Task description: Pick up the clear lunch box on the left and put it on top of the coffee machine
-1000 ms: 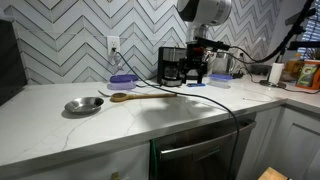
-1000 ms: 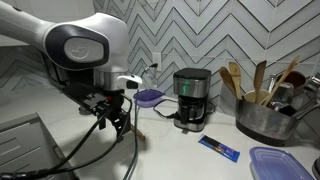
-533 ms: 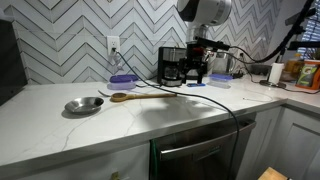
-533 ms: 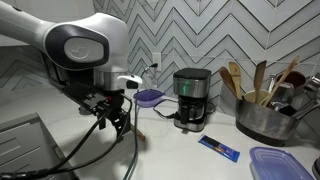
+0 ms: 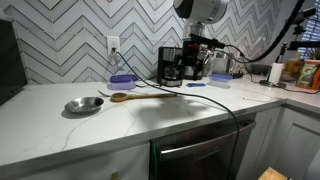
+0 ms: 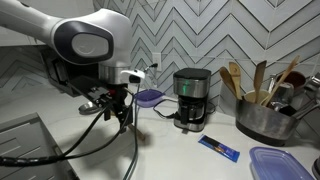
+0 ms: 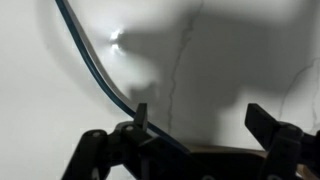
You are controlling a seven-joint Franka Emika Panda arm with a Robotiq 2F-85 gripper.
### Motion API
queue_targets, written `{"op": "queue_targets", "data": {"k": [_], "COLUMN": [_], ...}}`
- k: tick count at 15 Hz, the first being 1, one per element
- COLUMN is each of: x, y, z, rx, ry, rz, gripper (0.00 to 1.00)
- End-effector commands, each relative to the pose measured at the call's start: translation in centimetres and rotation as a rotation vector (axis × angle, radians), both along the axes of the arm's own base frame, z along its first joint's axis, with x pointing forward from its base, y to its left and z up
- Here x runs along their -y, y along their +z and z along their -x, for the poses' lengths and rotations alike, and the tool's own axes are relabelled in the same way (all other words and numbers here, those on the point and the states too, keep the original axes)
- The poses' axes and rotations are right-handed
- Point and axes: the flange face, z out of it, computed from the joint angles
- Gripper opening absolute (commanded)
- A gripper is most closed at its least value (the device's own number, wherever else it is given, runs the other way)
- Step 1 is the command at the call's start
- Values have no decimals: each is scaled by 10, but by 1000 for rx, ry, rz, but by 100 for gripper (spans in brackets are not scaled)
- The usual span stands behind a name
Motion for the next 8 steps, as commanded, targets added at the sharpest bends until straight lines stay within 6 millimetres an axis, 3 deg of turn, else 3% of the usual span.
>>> {"op": "queue_targets", "data": {"k": [1,5,8], "x": [-3,3,-2], "y": [14,28,25], "z": [-50,-106,-144], "rx": [46,183,261], "ry": [-111,-238,-289], "rz": [-89,-180,-209], "gripper": [100,100,100]}}
